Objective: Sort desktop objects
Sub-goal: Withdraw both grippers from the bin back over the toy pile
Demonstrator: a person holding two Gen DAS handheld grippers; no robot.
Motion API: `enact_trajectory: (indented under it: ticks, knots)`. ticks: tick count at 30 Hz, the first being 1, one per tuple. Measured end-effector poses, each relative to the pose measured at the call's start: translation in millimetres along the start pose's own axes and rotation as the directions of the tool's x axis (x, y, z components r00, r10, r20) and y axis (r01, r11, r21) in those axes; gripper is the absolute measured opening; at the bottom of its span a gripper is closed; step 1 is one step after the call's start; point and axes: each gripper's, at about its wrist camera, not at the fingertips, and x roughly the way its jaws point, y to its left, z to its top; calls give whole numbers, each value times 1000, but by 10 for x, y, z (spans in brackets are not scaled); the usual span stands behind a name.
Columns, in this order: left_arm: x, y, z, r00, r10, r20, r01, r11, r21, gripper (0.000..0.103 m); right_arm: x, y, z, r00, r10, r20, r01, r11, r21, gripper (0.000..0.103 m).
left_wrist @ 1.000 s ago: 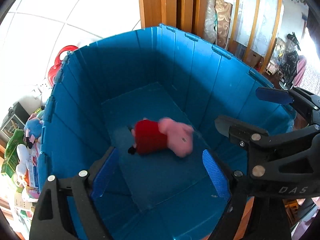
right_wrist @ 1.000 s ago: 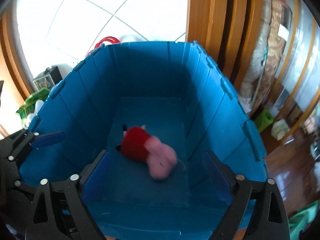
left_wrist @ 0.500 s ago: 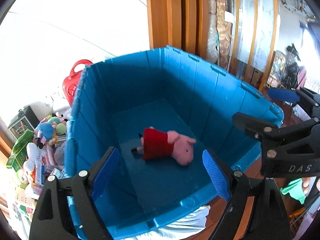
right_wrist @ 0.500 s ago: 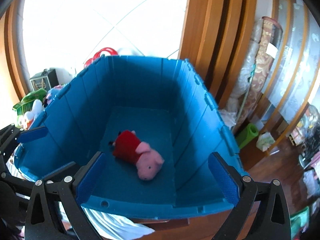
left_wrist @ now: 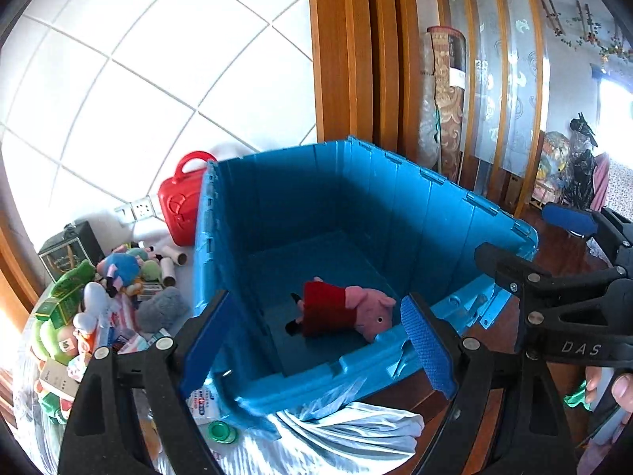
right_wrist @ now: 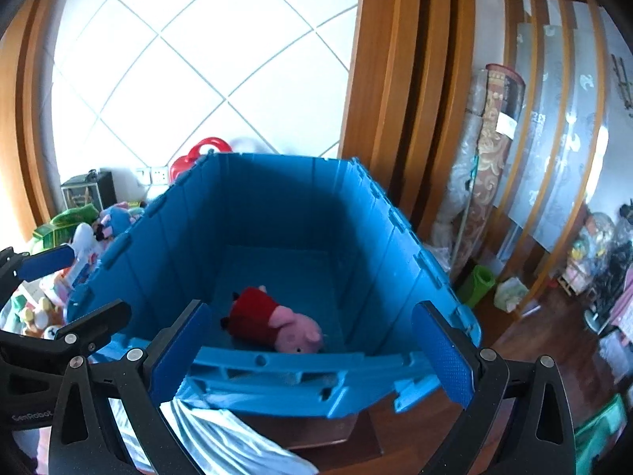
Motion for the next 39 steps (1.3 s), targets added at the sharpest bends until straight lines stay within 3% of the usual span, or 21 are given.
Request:
enact_trajectory:
  ticks: [9, 16, 31, 39]
  knots:
    - [-435, 504, -305, 999, 14, 46, -13, 1000, -10, 86, -273, 500, -169, 999, 35, -1, -35, 999, 29, 103]
    - [-773, 1075, -603, 999, 24, 46, -23, 1000, -20, 86, -531, 1132, -267, 999, 53, -1, -53, 998, 41, 103]
    - [-1384, 2354, -1270, 998, 63, -13, -63, 996, -60, 86, -843, 2656, -601, 991, 121, -62, -118, 992, 40, 103]
    - [-1473, 2842, -1581, 995, 86, -55, -90, 992, -83, 86, -788, 3138, -737, 981, 167, -97, -165, 986, 32, 103]
